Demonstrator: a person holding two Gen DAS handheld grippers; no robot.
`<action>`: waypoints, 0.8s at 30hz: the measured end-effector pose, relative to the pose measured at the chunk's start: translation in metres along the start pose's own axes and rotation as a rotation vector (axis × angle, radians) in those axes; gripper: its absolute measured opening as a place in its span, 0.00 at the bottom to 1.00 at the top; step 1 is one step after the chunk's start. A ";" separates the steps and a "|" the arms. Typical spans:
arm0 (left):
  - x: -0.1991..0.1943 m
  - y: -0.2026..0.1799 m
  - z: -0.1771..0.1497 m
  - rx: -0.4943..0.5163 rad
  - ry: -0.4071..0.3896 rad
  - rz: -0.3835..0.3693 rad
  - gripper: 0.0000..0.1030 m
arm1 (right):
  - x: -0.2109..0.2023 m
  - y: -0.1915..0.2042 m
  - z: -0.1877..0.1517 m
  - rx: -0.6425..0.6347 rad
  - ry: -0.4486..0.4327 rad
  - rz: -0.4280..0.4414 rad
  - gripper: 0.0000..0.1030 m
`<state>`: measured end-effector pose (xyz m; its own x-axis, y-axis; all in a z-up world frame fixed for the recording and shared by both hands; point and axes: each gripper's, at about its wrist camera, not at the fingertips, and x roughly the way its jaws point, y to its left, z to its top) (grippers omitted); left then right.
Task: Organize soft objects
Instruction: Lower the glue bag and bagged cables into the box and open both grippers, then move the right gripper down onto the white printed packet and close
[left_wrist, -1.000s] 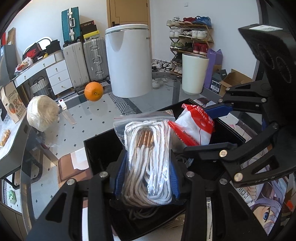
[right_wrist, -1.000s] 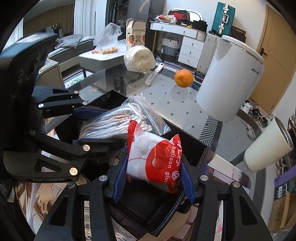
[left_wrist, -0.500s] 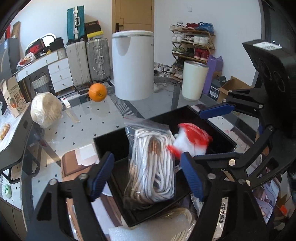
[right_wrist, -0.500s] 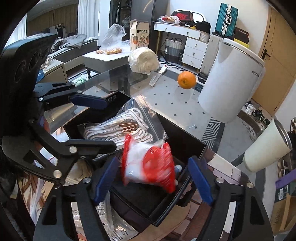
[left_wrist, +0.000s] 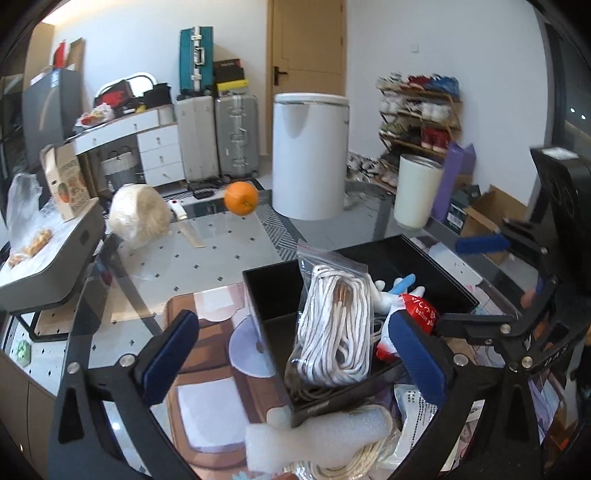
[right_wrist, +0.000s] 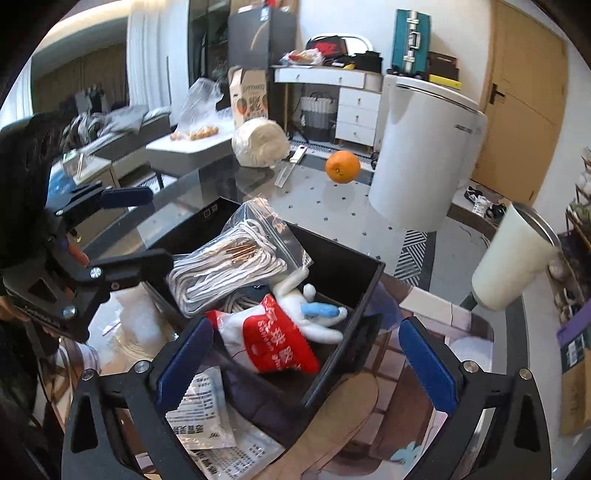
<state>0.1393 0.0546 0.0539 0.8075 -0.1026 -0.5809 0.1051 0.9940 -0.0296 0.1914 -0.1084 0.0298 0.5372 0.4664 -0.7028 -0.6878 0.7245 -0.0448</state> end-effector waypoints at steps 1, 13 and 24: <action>-0.003 0.000 -0.002 -0.003 -0.005 0.005 1.00 | -0.002 0.000 -0.002 0.010 -0.004 0.001 0.99; -0.033 -0.006 -0.035 -0.013 -0.013 0.044 1.00 | -0.033 0.010 -0.045 0.060 -0.019 0.014 0.99; -0.043 -0.009 -0.045 -0.008 -0.018 0.071 1.00 | -0.044 0.016 -0.063 0.053 -0.004 0.020 0.99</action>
<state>0.0775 0.0518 0.0428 0.8230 -0.0328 -0.5670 0.0426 0.9991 0.0041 0.1256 -0.1490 0.0154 0.5257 0.4829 -0.7003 -0.6716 0.7409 0.0067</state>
